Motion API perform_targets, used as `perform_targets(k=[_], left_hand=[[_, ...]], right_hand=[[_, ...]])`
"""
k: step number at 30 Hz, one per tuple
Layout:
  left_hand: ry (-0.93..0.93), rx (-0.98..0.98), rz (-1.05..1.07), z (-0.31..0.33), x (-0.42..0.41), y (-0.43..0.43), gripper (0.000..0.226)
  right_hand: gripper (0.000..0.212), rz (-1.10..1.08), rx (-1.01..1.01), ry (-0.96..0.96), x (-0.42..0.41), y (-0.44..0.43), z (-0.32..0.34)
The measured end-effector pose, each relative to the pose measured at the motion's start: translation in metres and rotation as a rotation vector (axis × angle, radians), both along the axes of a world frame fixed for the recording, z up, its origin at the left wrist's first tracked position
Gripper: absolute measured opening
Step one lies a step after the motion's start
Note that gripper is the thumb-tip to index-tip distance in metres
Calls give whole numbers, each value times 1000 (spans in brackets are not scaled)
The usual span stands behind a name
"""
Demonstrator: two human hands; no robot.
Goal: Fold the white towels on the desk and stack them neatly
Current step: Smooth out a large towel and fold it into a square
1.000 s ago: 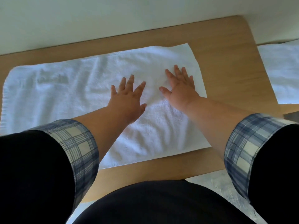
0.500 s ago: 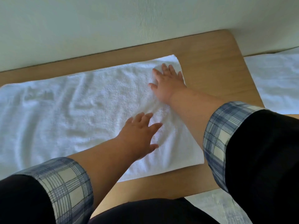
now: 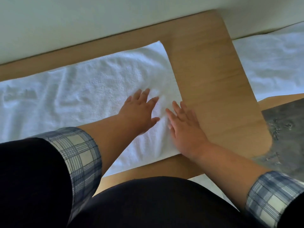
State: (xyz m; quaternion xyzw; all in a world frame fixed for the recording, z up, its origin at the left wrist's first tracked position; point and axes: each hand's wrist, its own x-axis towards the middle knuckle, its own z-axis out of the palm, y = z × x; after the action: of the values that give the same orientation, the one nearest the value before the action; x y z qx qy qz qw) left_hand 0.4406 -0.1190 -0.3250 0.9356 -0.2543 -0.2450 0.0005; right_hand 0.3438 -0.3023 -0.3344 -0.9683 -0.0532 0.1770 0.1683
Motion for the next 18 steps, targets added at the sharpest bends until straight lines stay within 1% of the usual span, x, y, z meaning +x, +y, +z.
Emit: perform_targets(k=[2,4,8,14,15,16,18], left_hand=[[-12,9,-7,-3,8,-7,80],[-21,10,-6,-7,18,-15,79],[-35,18,-5,-11,47,-36,75],[6,75,30,-5,71,-67,76],[17,79,27,-1,73,-72,76],[17,80,21,5,74,-77,74],[-38,61,31,16,76,-82,64]], right_hand=[[62,83,-88,52,-27,-7,-9],[66,115,-127,50,-39,-15,-18],[69,141,-136,23,-40,-19,-26],[69,131,-97,60,-41,-23,-20],[68,66,-37,70,-42,-23,-18],[66,-66,69,68,-41,-20,-13],[60,-484,345,19,-34,-12,1]])
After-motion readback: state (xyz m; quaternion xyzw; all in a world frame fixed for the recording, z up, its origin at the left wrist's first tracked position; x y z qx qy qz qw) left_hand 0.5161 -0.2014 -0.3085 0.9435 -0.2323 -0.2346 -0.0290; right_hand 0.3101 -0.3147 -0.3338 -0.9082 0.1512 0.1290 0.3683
